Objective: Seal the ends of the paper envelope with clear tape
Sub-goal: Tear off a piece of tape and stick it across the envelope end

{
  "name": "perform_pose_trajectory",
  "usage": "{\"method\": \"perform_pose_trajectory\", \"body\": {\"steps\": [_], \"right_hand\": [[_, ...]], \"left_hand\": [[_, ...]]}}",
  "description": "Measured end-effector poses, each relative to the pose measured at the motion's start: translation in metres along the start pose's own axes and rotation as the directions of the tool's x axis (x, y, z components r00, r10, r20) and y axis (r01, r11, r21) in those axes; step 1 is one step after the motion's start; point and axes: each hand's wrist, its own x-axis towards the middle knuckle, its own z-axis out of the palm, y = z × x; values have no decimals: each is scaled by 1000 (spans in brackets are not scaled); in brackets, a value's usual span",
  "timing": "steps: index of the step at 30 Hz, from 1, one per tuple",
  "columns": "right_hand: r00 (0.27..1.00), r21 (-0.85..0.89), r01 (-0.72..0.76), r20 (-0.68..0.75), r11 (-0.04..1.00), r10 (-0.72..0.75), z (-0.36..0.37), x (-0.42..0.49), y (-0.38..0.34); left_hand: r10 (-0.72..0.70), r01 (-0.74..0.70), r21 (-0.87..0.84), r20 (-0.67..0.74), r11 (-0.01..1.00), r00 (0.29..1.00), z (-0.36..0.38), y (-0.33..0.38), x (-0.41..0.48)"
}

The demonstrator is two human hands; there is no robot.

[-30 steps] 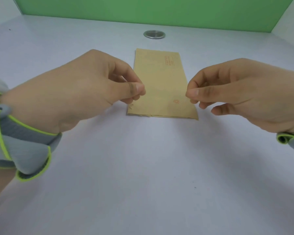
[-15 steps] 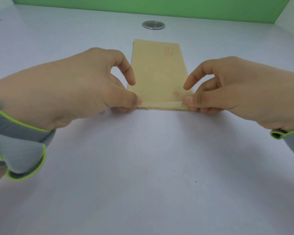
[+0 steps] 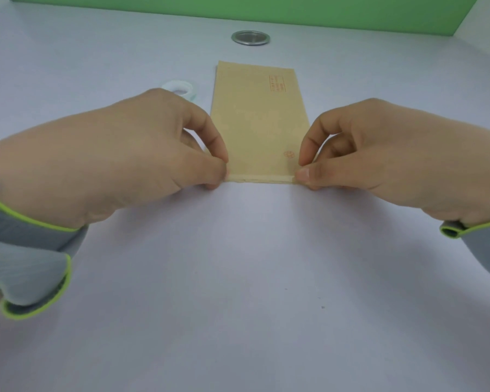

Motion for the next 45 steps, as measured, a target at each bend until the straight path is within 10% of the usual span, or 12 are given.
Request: {"method": "perform_pose_trajectory", "body": {"steps": [45], "right_hand": [[997, -91, -19, 68, 996, 26, -5, 3, -1]], "left_hand": [[102, -102, -7, 129, 995, 986, -8, -7, 6]]}}
